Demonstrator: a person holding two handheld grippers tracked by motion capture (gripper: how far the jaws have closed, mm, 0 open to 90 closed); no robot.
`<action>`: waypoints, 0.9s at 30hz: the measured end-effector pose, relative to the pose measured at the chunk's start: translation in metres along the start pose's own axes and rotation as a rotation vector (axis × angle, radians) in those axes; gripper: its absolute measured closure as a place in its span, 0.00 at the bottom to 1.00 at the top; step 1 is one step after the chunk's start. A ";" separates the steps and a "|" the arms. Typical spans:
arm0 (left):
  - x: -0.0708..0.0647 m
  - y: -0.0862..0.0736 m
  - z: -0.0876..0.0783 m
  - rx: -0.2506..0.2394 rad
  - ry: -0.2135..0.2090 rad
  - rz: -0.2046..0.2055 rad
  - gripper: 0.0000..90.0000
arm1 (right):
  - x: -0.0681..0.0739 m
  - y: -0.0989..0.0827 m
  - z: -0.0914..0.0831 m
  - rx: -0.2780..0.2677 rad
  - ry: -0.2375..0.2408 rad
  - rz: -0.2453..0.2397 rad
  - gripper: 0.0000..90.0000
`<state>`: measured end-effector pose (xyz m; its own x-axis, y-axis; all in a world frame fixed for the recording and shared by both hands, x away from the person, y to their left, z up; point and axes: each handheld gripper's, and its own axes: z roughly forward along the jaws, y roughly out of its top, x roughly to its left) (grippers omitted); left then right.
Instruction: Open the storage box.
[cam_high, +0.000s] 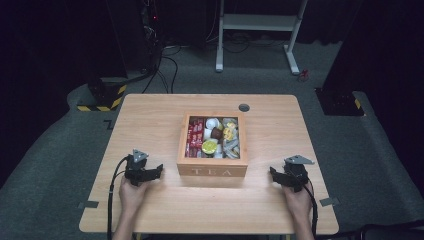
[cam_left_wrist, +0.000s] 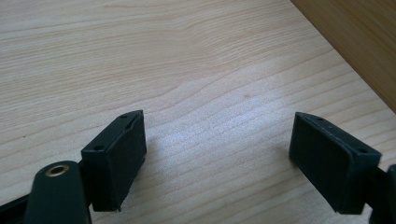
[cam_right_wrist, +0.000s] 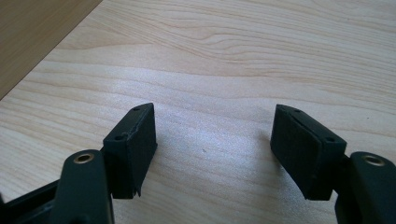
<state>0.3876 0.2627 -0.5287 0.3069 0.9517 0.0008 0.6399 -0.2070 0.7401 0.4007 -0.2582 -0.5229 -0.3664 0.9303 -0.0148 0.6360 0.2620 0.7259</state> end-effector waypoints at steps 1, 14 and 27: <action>0.000 0.000 0.000 0.001 -0.001 0.000 0.22 | 0.000 0.000 0.000 0.000 0.000 0.000 0.35; -0.001 -0.001 -0.001 0.000 -0.002 0.001 0.22 | 0.000 0.000 0.000 0.000 0.001 -0.001 0.35; 0.001 -0.005 -0.009 -0.012 -0.047 0.010 0.40 | 0.000 0.000 0.000 0.000 0.001 -0.001 0.35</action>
<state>0.3781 0.2668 -0.5260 0.3463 0.9378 -0.0234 0.6281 -0.2133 0.7484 0.4009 -0.2583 -0.5229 -0.3679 0.9297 -0.0148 0.6358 0.2632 0.7256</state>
